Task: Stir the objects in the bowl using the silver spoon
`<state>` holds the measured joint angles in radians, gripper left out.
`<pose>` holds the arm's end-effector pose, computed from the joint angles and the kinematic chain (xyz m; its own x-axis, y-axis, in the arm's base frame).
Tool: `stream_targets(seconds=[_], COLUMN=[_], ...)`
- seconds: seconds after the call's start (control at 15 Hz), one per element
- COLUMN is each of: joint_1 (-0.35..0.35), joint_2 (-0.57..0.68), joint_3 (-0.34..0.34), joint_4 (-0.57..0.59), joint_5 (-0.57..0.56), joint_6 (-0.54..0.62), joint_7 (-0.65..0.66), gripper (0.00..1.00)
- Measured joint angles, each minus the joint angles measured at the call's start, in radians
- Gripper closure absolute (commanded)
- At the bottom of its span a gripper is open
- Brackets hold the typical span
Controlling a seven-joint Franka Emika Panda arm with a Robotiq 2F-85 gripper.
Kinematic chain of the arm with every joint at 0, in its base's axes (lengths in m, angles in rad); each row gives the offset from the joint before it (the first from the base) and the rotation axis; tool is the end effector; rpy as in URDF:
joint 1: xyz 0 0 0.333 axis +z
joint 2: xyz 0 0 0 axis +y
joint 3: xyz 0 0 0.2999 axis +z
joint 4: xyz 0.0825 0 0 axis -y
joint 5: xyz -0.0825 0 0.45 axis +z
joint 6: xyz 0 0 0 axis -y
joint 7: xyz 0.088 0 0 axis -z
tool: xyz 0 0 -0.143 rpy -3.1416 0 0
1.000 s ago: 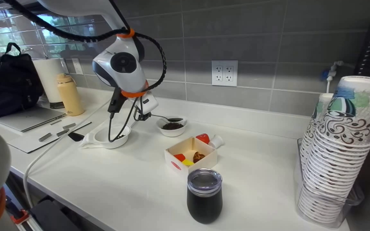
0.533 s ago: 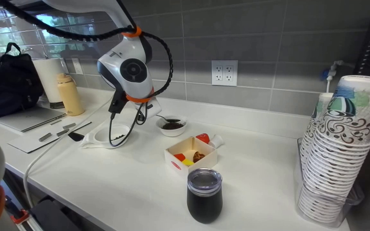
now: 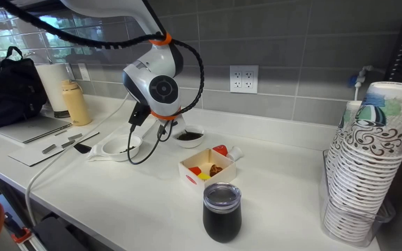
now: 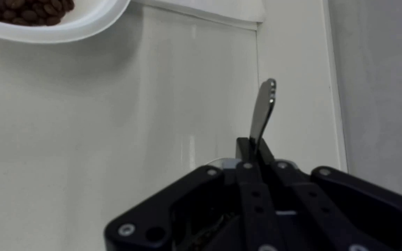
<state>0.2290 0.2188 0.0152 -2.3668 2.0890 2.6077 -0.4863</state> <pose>0.5250 0.1287 0.1258 0.4696 -0.8017 -0.3697 -0.6974 -0.0800 -0.7122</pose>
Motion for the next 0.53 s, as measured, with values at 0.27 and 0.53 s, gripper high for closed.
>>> stream_targets(seconds=[0.27,0.53], joint_1=[-0.032,-0.055], joint_2=[0.01,0.02], joint_3=[0.001,0.002], joint_4=[-0.003,-0.003], joint_5=[-0.031,-0.07], joint_6=[-0.068,-0.162], joint_7=[0.053,0.092], gripper=[0.99,0.99])
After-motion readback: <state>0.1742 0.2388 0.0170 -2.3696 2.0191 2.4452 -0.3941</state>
